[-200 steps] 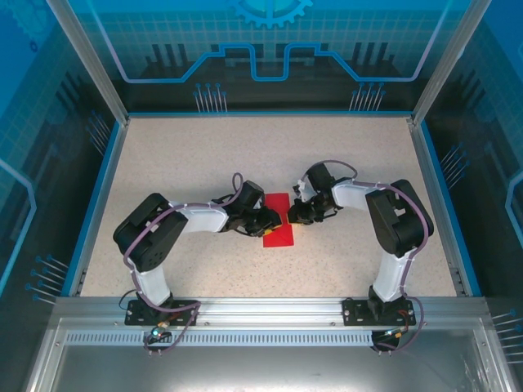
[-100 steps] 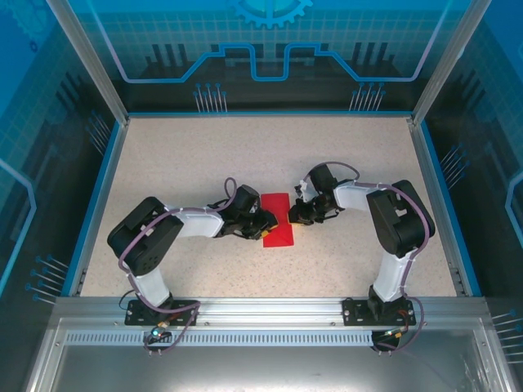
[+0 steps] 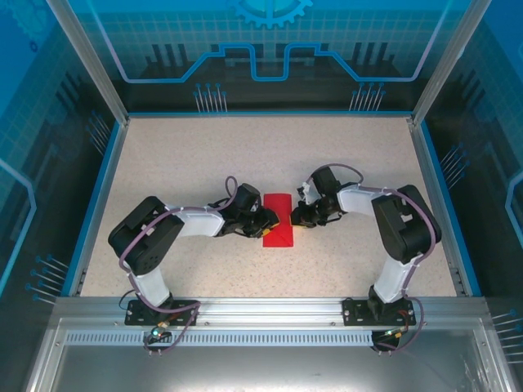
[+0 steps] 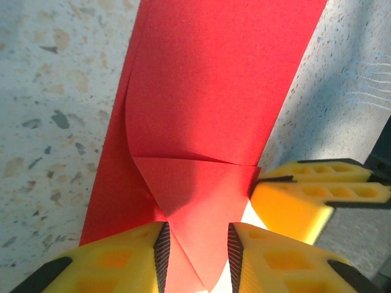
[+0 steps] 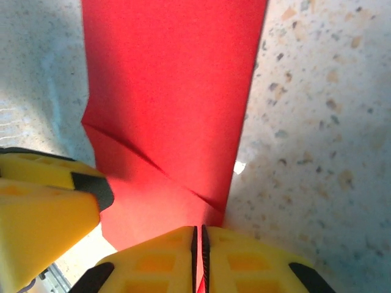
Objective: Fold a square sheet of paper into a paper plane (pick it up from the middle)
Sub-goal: Turn over the paper at the center of the table.
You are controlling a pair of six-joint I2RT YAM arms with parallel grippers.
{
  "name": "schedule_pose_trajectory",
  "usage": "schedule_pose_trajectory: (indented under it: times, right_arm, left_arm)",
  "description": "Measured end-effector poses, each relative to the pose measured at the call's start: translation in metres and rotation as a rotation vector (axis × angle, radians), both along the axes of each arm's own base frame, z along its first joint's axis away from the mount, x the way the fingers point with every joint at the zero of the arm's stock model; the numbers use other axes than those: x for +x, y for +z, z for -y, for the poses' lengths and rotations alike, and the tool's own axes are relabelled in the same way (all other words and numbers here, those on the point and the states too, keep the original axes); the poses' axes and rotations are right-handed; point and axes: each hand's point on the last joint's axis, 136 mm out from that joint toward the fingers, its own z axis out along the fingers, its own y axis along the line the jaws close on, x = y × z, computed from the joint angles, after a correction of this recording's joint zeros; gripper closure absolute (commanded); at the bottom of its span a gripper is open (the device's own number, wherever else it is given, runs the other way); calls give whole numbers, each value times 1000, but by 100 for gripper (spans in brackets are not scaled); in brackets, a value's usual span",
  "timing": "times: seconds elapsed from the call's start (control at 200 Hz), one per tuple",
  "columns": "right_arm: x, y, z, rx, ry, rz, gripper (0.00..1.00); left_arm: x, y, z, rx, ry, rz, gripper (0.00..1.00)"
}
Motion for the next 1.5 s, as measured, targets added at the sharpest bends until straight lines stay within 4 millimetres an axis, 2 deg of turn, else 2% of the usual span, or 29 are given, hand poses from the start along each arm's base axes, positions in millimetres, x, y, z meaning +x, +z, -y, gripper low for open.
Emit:
schedule_pose_trajectory:
  times: [0.215,0.34,0.5,0.6,0.7,0.83,0.965,1.03,1.1,1.185,1.285,1.38,1.5]
  right_arm:
    - [8,33,-3,37,-11,94,80]
    - [9,33,-1,30,-18,96,78]
    - [10,30,1,12,-32,98,73]
    - [11,32,6,-10,-51,107,64]
    - [14,47,11,-28,-77,154,51]
    - [13,71,23,-53,-113,233,34]
    - [14,90,44,-101,-181,296,19]
    - [13,99,55,-126,-212,328,11]
    - [12,108,66,-150,-249,358,4]
    - [11,120,79,-172,-296,393,1]
    - [7,131,91,-177,-341,423,1]
    - [4,139,96,-171,-362,435,1]
    - [0,140,99,-171,-371,428,1]
  left_arm:
    - [3,5,5,-27,-10,22,69]
    - [5,8,8,-40,-20,37,72]
    - [8,13,12,-49,-42,65,82]
    - [10,15,15,-55,-65,85,92]
    - [11,16,17,-45,-95,109,98]
    - [14,21,19,-9,-151,145,100]
    - [18,34,17,66,-216,184,100]
    - [20,47,12,128,-242,206,100]
    - [26,70,4,206,-264,245,100]
    - [31,101,-8,292,-276,301,100]
    - [35,131,-32,431,-277,353,100]
    - [37,147,-54,592,-268,375,100]
    - [37,152,-80,797,-261,372,100]
